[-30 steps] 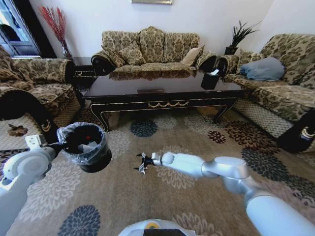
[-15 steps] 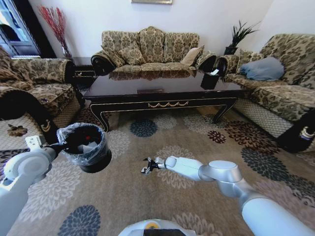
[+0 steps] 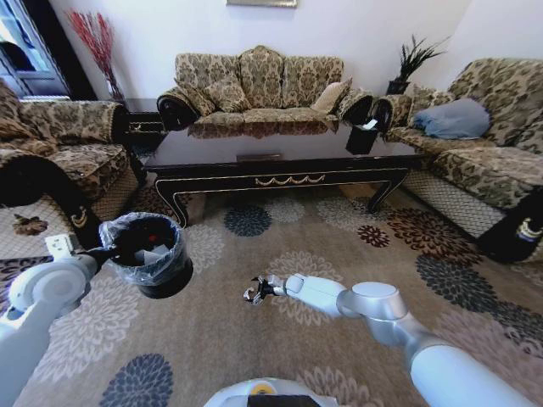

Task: Move to the front of the table and pick up the trash from the floor, then place it into the trash bin.

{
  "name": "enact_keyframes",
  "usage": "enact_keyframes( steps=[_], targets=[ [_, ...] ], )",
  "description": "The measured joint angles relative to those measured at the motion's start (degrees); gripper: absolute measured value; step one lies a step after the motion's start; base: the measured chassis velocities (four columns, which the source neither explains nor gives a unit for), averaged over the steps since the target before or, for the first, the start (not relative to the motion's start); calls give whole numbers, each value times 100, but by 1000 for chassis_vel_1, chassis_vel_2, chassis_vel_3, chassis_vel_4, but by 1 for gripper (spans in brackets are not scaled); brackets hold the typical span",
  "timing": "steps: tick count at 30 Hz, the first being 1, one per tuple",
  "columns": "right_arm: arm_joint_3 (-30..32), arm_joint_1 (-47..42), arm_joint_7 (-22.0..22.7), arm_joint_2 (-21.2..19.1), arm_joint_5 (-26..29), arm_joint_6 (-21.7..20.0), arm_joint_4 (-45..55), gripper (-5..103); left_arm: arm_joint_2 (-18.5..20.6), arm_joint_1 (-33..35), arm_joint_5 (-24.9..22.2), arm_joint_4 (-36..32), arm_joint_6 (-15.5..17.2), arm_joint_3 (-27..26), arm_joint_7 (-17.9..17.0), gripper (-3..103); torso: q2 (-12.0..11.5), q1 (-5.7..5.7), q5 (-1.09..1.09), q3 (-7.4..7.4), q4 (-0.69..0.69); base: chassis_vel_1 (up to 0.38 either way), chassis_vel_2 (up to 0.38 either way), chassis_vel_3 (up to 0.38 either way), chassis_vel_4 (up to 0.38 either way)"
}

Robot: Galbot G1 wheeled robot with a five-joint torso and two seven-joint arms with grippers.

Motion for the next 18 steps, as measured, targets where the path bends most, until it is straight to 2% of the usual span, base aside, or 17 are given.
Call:
enact_keyframes(
  steps=[9,12,15,16,17,18],
  targets=[
    [-23,-80,11,70,235,-121,-98,100,34,11,-6,-24,2,3,1,3,0,0,0,0,0,0,0,0,0],
    [-7,-137,144,90,368,-162,-97,101,32,24,-6,-30,4,3,-2,3,0,0,0,0,0,0,0,0,0],
    [1,-162,251,108,408,-184,-90,99,24,33,-4,-39,4,3,-5,3,0,0,0,0,0,0,0,0,0],
    [1,-168,299,112,421,-194,-86,93,21,38,-4,-45,4,4,-7,3,0,0,0,0,0,0,0,0,0],
    [1,-180,385,120,452,-215,-81,93,16,41,-2,-52,5,5,-9,3,1,0,0,0,0,0,0,0,0],
    [1,-189,448,127,482,-231,-80,88,11,43,-2,-55,5,6,-9,3,0,0,0,0,0,0,0,0,0]
  ],
)
